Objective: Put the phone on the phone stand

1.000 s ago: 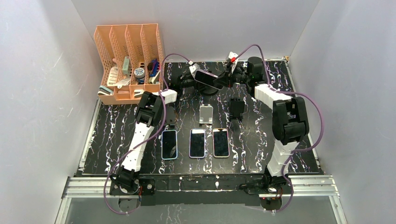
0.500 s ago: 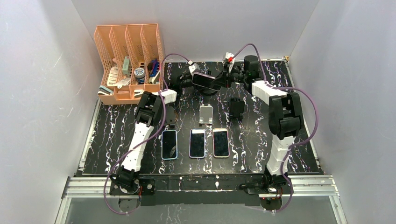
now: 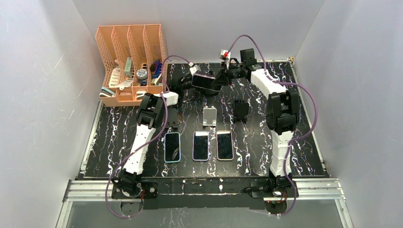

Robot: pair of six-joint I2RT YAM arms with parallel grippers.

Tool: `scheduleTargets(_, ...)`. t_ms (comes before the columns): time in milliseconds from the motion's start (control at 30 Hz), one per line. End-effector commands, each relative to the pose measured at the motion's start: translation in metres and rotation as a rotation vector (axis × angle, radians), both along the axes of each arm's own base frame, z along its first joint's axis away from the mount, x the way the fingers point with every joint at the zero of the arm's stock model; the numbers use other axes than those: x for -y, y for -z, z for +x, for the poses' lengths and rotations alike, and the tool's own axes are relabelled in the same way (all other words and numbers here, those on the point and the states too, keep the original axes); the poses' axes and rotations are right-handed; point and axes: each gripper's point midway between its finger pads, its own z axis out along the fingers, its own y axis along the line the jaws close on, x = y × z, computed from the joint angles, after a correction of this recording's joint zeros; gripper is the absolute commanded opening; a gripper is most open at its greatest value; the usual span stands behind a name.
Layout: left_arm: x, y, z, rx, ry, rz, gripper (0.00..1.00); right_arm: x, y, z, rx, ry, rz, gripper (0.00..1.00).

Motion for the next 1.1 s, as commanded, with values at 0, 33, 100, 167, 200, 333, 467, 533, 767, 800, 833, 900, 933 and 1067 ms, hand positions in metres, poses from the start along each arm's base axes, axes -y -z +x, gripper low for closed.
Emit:
scheduleTargets(0,-0.007,0.016,-0.015,-0.118,0.046,0.037,0.00,0.027,0.087,0.009,-0.121,0.132,-0.270,0.01)
scheduleTargets(33,-0.008,0.016,-0.015,-0.117,0.046,0.037,0.00,0.026,0.093,0.007,-0.132,0.129,-0.289,0.01)
scheduleTargets(100,-0.008,0.016,-0.016,-0.118,0.046,0.037,0.00,0.024,0.102,0.005,-0.150,0.119,-0.323,0.01)
scheduleTargets(167,-0.008,0.017,-0.016,-0.121,0.044,0.038,0.00,0.022,0.111,0.003,-0.172,0.114,-0.352,0.01)
scheduleTargets(200,-0.008,0.017,-0.015,-0.121,0.041,0.039,0.00,0.023,0.112,0.003,-0.174,0.115,-0.366,0.01)
scheduleTargets(333,-0.007,0.018,-0.015,-0.120,0.036,0.041,0.00,0.023,0.124,0.000,-0.200,0.113,-0.420,0.01)
scheduleTargets(467,-0.008,0.015,-0.013,-0.111,0.030,0.040,0.00,0.028,0.140,0.000,-0.255,0.132,-0.466,0.01)
scheduleTargets(533,-0.008,0.014,-0.013,-0.109,0.027,0.040,0.00,0.030,0.149,-0.001,-0.280,0.133,-0.481,0.01)
scheduleTargets(767,-0.011,0.005,-0.009,-0.079,-0.010,0.022,0.00,0.032,0.165,-0.001,-0.346,0.143,-0.482,0.01)
scheduleTargets(800,-0.010,0.004,-0.010,-0.079,-0.008,0.017,0.00,0.033,0.167,-0.002,-0.355,0.142,-0.486,0.01)
scheduleTargets(833,-0.011,0.002,-0.009,-0.074,-0.011,0.013,0.00,0.033,0.167,-0.001,-0.356,0.144,-0.485,0.01)
scheduleTargets(900,-0.012,0.001,-0.009,-0.068,-0.015,0.009,0.00,0.035,0.163,0.003,-0.355,0.153,-0.470,0.01)
scheduleTargets(933,-0.012,0.002,-0.009,-0.067,-0.018,0.008,0.00,0.036,0.160,0.005,-0.352,0.162,-0.464,0.01)
scheduleTargets(1067,-0.014,0.007,-0.013,-0.065,-0.024,0.012,0.00,0.045,0.141,0.026,-0.331,0.248,-0.445,0.01)
